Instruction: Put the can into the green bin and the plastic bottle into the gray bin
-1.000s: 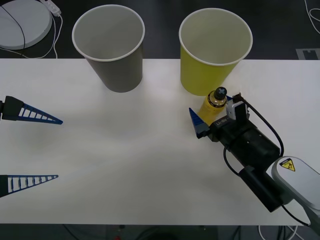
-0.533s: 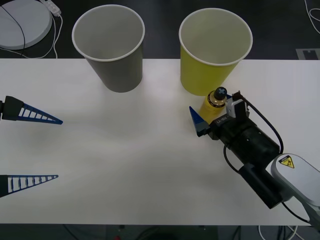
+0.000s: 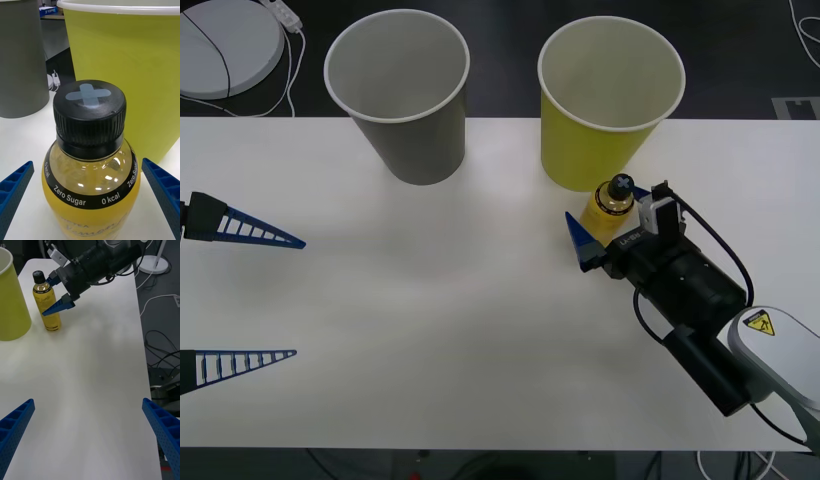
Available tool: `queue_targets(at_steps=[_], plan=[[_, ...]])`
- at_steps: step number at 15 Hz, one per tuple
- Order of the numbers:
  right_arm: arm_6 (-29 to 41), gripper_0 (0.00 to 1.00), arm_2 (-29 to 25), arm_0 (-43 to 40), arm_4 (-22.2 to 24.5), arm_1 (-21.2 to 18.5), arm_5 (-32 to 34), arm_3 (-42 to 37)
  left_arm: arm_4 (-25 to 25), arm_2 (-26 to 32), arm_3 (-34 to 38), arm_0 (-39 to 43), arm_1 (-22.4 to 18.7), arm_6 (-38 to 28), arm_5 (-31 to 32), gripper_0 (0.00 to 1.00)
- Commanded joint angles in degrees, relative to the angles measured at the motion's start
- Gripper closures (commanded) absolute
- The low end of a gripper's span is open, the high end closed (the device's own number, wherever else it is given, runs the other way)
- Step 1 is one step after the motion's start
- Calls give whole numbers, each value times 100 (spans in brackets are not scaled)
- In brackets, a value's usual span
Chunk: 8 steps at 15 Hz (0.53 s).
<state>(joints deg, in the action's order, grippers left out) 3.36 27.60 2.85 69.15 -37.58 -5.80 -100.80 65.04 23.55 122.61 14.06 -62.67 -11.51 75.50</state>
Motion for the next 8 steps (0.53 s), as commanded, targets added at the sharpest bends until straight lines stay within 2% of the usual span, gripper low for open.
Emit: queue_targets(at_steps=[1, 6, 7, 8], plan=[[7, 0, -1, 5, 2, -21, -26, -1, 0, 0, 0, 0, 0, 0, 0, 0], [15, 0, -1, 5, 2, -21, -61, -1, 0, 0, 0, 0, 0, 0, 0, 0], [33, 42, -1, 5, 2, -12, -61, -1, 0, 0, 0, 0, 0, 0, 0, 0], [59, 100, 8, 5, -16, -12, -61, -1, 0, 0, 0, 0, 0, 0, 0, 0]])
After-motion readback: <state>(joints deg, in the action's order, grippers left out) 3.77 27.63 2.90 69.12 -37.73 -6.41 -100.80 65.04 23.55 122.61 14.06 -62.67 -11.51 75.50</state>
